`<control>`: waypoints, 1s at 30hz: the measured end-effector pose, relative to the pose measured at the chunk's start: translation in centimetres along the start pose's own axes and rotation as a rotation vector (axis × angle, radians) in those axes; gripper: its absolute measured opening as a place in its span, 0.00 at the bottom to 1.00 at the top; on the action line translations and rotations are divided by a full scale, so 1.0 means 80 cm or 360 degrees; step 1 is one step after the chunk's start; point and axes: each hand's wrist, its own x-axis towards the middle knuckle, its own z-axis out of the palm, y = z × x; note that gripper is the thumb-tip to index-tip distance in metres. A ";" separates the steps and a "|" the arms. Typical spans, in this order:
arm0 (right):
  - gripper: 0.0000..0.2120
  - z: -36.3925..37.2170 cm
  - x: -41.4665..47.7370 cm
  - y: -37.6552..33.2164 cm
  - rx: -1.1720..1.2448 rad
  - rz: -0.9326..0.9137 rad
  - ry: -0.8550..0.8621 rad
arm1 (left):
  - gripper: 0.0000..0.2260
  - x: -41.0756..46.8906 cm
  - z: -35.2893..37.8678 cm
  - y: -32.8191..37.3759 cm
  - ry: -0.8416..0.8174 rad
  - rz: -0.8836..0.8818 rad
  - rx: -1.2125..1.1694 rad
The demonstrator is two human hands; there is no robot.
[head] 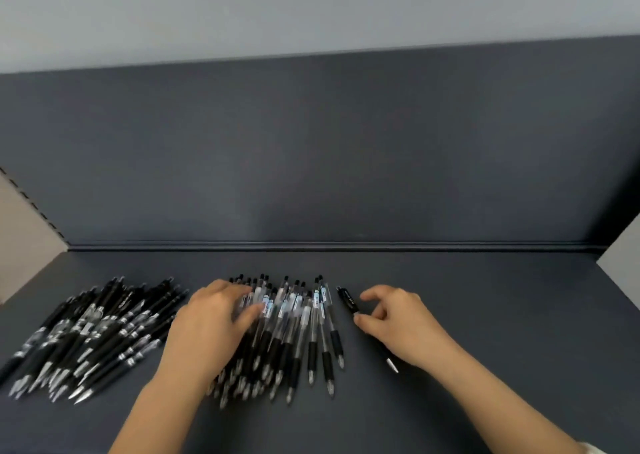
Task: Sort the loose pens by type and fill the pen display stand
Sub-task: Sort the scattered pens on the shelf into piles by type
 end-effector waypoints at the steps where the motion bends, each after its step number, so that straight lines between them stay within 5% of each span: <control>1: 0.17 0.008 0.002 -0.007 0.0009 -0.0024 -0.0003 | 0.18 -0.005 0.001 -0.010 0.0001 -0.0035 -0.0021; 12: 0.14 0.044 0.008 -0.072 0.0121 -0.0223 0.0119 | 0.22 -0.020 0.009 -0.047 -0.0002 -0.0044 -0.0341; 20: 0.04 0.088 0.001 -0.136 0.0330 -0.0514 0.0191 | 0.11 -0.014 -0.008 -0.041 0.0230 0.0046 -0.0781; 26: 0.05 0.106 0.004 -0.165 0.0203 -0.0710 0.0193 | 0.16 -0.009 -0.035 -0.050 0.0293 -0.0216 -0.1197; 30: 0.11 0.111 0.019 -0.156 -0.0126 -0.0613 0.0185 | 0.19 -0.004 -0.064 -0.100 0.0414 -0.0365 -0.1034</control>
